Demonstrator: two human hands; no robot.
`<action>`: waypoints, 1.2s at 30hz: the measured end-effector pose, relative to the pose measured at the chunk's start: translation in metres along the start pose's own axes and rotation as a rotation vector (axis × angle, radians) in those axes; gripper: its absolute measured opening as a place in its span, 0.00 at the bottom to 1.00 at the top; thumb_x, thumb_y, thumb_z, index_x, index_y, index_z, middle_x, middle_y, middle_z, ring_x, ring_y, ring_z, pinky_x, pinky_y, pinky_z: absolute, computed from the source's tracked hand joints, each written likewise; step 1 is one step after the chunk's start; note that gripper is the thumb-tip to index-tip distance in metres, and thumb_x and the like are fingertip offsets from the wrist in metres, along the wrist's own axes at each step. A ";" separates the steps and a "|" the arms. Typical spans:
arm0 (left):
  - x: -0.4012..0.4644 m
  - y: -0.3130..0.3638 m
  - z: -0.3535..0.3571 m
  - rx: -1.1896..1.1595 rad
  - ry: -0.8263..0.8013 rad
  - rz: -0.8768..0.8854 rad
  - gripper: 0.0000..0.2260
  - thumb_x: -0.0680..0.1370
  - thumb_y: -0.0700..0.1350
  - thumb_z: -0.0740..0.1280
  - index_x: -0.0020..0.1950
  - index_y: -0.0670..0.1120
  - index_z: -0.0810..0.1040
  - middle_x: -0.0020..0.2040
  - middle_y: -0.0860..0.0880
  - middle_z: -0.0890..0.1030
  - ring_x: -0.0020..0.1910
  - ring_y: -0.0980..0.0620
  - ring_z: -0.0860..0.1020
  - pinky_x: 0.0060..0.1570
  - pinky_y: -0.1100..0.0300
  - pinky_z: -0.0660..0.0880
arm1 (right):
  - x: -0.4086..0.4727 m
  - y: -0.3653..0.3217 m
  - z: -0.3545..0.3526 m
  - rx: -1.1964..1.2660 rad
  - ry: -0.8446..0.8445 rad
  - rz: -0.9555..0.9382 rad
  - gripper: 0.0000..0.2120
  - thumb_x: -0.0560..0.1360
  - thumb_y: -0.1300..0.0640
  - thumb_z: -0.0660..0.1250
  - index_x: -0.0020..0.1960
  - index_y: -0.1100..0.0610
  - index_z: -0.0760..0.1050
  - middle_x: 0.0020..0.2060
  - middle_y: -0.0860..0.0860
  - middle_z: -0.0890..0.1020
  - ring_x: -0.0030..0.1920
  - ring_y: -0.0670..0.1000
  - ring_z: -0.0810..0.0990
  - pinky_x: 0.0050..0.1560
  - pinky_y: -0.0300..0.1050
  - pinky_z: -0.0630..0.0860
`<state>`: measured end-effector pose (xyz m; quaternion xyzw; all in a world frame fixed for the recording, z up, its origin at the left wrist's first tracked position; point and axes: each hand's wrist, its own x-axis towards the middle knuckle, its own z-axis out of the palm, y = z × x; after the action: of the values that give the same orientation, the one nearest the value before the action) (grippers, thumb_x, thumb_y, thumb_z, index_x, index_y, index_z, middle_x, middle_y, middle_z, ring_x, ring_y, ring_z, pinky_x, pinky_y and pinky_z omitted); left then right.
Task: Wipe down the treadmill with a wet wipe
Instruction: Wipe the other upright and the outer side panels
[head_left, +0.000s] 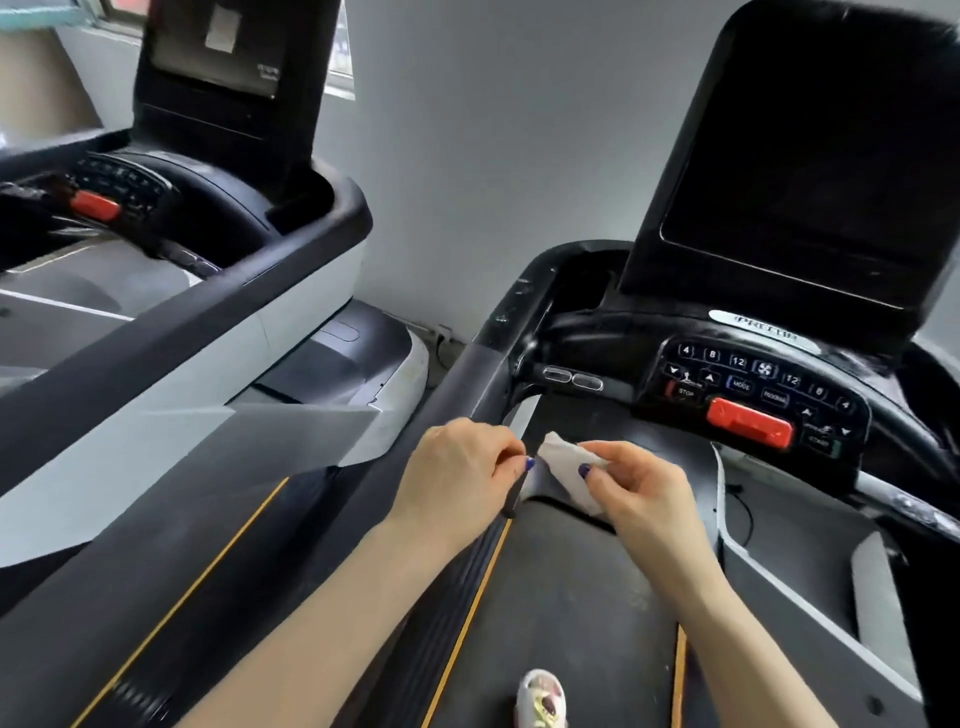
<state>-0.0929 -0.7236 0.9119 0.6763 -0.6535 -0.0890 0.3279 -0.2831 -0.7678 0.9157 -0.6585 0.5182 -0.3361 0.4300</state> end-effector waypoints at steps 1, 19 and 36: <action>0.017 -0.005 0.005 0.000 -0.006 0.004 0.08 0.81 0.49 0.68 0.53 0.48 0.85 0.48 0.50 0.85 0.51 0.47 0.79 0.54 0.50 0.74 | 0.020 0.002 -0.002 -0.009 0.009 0.002 0.13 0.78 0.64 0.67 0.50 0.47 0.83 0.38 0.47 0.86 0.41 0.52 0.84 0.43 0.48 0.78; 0.368 -0.082 0.151 0.023 0.019 -0.113 0.08 0.78 0.43 0.67 0.53 0.44 0.84 0.49 0.48 0.84 0.52 0.43 0.79 0.53 0.43 0.77 | 0.449 0.046 -0.088 -0.385 -0.080 -0.059 0.13 0.79 0.60 0.66 0.60 0.50 0.84 0.47 0.46 0.86 0.40 0.40 0.79 0.38 0.26 0.70; 0.485 -0.165 0.243 0.131 -0.195 -0.036 0.25 0.78 0.43 0.72 0.73 0.37 0.72 0.75 0.39 0.70 0.78 0.40 0.64 0.76 0.44 0.62 | 0.648 0.062 -0.038 -0.998 0.036 -0.060 0.16 0.77 0.74 0.58 0.61 0.63 0.75 0.64 0.58 0.78 0.60 0.60 0.79 0.45 0.47 0.74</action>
<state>-0.0274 -1.2711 0.7825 0.6963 -0.6743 -0.1172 0.2162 -0.1877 -1.4116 0.8720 -0.7927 0.6039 -0.0706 0.0438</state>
